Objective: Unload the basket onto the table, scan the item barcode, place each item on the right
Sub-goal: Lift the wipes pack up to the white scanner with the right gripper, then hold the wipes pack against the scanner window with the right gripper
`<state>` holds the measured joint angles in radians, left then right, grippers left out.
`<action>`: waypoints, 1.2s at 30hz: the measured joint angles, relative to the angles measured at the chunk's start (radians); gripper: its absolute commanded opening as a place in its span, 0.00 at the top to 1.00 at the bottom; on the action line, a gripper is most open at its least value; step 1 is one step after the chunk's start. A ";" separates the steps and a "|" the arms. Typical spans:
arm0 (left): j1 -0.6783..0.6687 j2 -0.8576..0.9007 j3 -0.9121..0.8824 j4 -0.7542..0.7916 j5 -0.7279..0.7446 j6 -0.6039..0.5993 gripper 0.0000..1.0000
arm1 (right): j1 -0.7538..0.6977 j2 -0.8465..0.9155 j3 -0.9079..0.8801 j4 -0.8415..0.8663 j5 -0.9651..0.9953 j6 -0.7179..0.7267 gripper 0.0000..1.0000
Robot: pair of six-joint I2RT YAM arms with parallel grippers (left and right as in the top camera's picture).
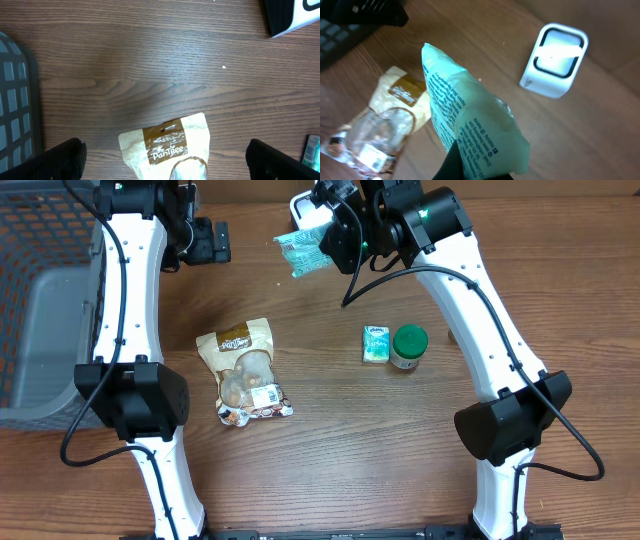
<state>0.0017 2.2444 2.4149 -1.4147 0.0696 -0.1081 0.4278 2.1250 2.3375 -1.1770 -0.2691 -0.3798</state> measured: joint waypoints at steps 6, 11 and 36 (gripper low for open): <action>0.000 0.000 0.000 0.000 0.000 0.000 0.00 | 0.000 0.000 0.000 0.077 0.056 -0.091 0.96; 0.000 0.000 0.000 0.000 0.000 0.000 0.01 | 0.000 0.000 0.000 0.138 0.127 -0.177 0.96; 0.000 0.000 0.000 0.000 0.000 0.000 0.01 | 0.000 0.000 0.000 0.242 0.158 -0.279 0.96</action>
<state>0.0017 2.2444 2.4149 -1.4143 0.0696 -0.1081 0.4282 2.1250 2.3375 -0.9352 -0.1108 -0.6590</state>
